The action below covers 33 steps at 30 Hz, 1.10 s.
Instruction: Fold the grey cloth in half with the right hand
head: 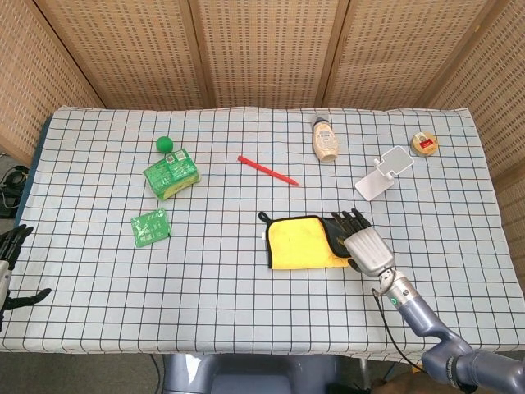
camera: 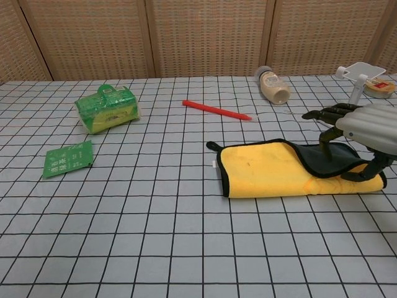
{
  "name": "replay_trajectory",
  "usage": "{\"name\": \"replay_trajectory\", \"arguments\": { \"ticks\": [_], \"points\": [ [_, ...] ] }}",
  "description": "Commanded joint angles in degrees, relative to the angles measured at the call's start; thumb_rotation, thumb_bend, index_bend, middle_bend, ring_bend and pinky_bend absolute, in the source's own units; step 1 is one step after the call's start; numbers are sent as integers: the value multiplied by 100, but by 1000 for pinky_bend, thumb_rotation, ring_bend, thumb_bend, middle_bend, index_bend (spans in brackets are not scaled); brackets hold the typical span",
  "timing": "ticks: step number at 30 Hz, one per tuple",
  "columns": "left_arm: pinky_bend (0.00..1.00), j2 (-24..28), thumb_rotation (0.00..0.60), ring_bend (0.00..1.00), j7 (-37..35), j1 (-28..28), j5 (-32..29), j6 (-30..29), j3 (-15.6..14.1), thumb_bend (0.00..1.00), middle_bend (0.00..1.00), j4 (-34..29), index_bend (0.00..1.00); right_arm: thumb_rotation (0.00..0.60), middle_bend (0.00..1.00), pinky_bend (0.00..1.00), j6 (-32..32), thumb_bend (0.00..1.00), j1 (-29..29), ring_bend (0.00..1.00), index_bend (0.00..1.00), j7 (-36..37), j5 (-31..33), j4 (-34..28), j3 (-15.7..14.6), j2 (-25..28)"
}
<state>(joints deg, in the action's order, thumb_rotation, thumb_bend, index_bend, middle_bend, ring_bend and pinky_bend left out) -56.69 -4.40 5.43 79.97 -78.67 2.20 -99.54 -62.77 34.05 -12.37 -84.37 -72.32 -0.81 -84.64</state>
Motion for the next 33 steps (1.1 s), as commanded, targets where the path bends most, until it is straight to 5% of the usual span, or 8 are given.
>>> {"name": "replay_trajectory", "arguments": {
  "ticks": [1,9,21,33],
  "points": [
    [0,-2,600,0,3,3,-11,6,2,0,0,1,0,600,0,0,19,436,-14,0,534,-1,-57,101,-19,-67],
    [0,5,600,0,-23,6,-34,17,9,0,0,19,0,600,8,0,12,457,-1,0,541,-210,-308,572,-98,-270],
    [0,13,600,0,-62,5,-30,13,10,0,0,36,0,600,63,0,-67,625,-29,0,624,131,-407,1063,-7,-527],
    [0,17,600,0,-73,0,-15,2,3,0,0,33,0,600,94,0,550,692,-81,0,665,1348,758,719,738,-421]
  ]
}}
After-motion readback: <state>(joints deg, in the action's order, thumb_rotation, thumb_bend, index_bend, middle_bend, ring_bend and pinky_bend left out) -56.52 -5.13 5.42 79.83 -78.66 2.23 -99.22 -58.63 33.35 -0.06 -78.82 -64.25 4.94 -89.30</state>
